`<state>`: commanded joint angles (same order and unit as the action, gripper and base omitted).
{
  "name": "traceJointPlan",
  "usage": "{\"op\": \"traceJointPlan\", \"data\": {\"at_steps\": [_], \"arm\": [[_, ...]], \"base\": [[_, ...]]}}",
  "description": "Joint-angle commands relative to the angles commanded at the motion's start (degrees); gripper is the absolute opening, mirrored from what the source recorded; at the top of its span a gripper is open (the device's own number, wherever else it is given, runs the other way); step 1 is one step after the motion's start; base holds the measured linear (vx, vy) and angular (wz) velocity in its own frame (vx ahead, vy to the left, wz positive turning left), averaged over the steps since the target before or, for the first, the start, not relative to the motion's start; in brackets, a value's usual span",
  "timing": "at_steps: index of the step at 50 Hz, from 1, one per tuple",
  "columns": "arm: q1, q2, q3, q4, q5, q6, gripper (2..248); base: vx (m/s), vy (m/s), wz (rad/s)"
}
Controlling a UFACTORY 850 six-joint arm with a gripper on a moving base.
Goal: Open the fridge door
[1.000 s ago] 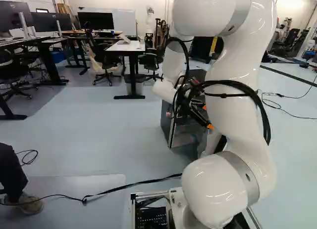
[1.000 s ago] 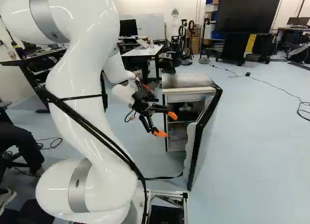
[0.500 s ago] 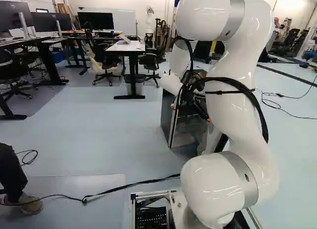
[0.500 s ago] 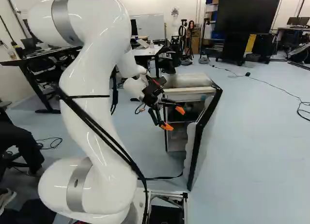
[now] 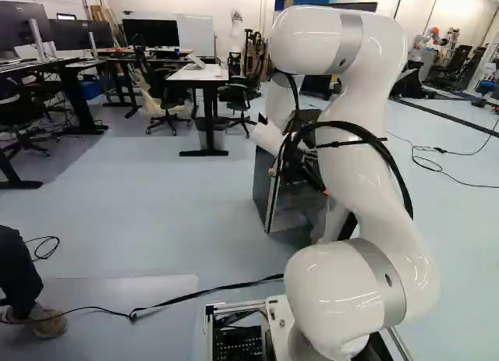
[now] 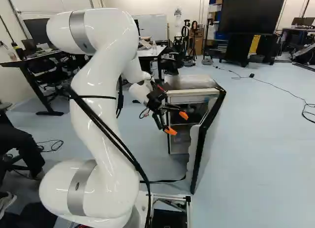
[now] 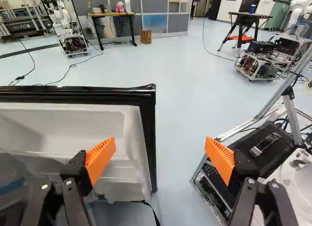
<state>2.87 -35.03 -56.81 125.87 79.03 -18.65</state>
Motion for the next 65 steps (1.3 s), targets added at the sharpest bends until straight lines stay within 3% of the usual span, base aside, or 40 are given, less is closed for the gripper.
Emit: {"op": "traceJointPlan", "data": {"at_steps": [11,65], "arm": [[-1.4,-1.1,-2.8,0.0,0.0,0.0,247],[-16.5,-6.3,-15.4,1.0,-0.9,0.0,247]], "base": [[0.0,0.0,0.0],[0.0,0.0,0.0]]}}
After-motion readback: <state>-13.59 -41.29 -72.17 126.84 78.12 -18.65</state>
